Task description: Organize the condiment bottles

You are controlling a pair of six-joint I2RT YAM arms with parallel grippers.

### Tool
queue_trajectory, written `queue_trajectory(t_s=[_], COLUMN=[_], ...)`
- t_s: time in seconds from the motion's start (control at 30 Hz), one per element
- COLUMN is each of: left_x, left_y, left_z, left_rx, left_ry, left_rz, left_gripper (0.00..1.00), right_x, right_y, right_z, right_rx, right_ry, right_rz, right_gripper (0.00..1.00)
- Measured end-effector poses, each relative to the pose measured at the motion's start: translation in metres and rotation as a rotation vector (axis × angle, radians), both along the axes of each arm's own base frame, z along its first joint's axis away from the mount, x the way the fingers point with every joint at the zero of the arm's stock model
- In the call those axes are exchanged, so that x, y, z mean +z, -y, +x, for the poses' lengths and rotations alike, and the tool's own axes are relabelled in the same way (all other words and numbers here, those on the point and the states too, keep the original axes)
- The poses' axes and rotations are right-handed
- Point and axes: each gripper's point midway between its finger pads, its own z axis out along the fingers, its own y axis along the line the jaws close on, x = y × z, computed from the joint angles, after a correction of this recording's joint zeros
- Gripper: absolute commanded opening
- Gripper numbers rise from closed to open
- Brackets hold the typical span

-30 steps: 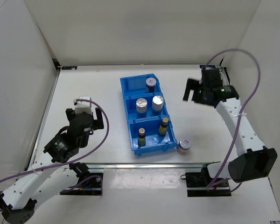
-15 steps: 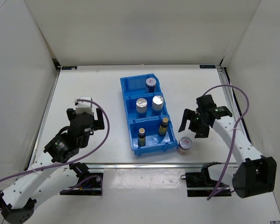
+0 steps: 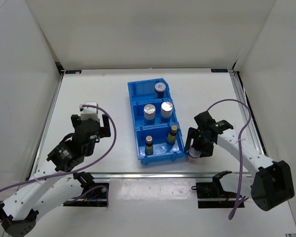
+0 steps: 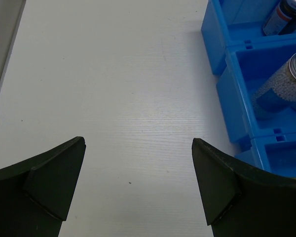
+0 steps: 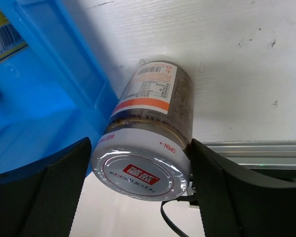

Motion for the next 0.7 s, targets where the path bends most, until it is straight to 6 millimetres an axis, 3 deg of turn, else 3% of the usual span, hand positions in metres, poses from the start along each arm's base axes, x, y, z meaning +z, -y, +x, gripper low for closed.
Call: queue_trajectory(t_s=[0.4,0.7], left_x=[0.0001,0.0002], left_y=[-0.0001,0.0002], left_z=[-0.0001,-0.0002], left_rx=[0.000,-0.002], left_ry=[0.000,0.001], left_rz=[0.000,-0.002], left_gripper=[1.00,1.00], right_x=[-0.0045,-0.0030], right_y=[0.0038,0.0057], right_z=[0.0019,0.0026], right_rx=[-0.004,-0.012], right_ry=[0.020,0.020], right_rz=[-0.210,-0.248], right_gripper=[0.77,0.43])
